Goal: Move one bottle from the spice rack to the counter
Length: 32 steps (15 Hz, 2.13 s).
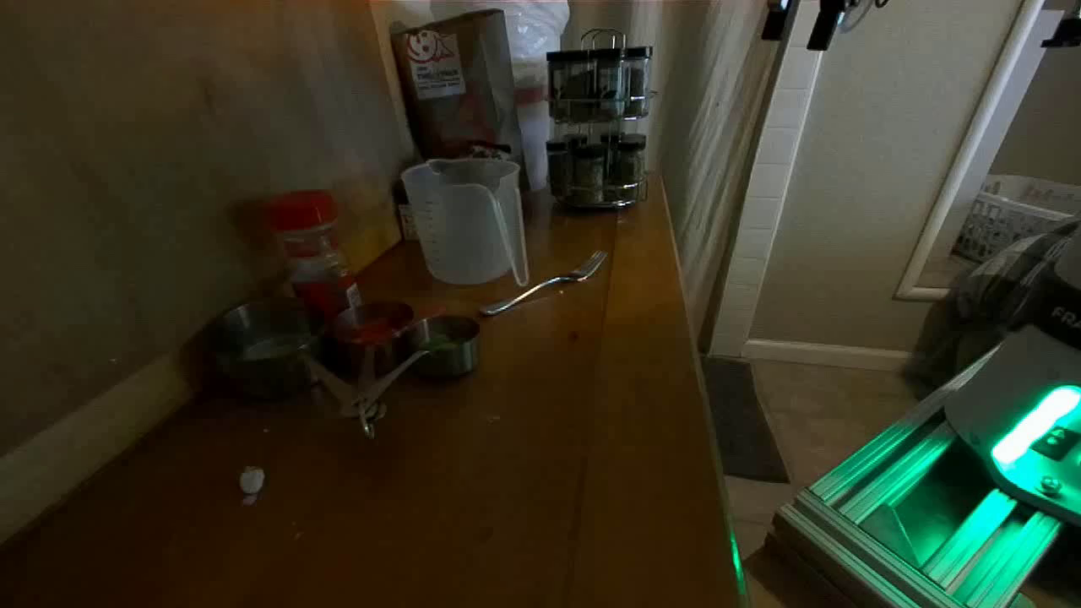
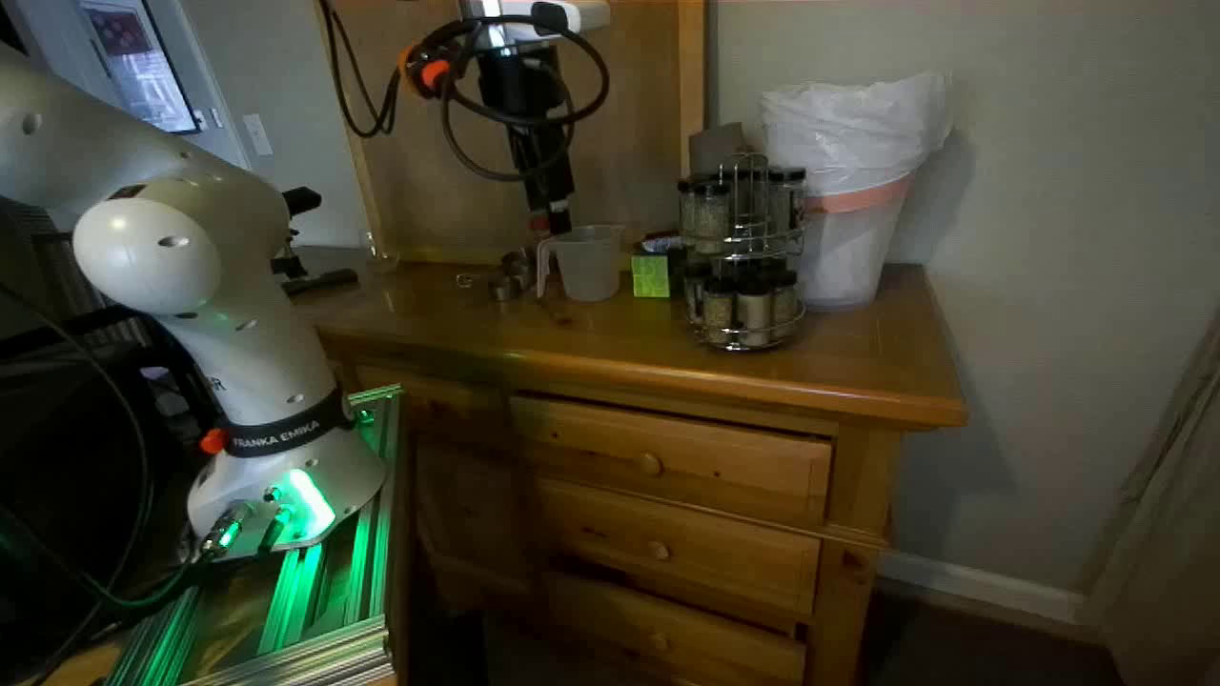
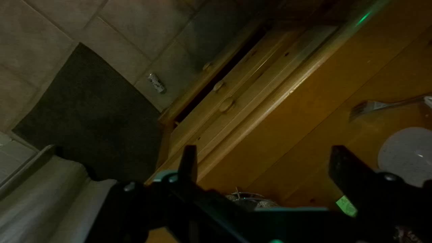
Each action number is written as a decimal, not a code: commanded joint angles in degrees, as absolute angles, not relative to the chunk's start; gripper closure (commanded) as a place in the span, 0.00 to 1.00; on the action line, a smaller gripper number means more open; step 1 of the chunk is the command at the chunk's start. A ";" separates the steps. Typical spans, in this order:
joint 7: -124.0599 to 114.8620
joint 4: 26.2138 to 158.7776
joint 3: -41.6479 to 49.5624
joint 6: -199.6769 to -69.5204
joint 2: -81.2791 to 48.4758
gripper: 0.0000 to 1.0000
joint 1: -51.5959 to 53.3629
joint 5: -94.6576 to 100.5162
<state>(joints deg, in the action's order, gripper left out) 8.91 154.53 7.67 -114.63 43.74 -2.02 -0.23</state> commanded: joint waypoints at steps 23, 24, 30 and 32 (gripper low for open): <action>9.09 154.42 7.42 -114.48 43.70 0.00 -2.31 -0.44; 9.09 154.42 7.42 -114.48 43.70 0.00 -2.31 -0.44; 9.17 153.22 6.31 -116.54 43.46 0.00 -2.04 0.62; 10.72 150.86 3.83 -116.70 42.53 0.00 -1.62 4.31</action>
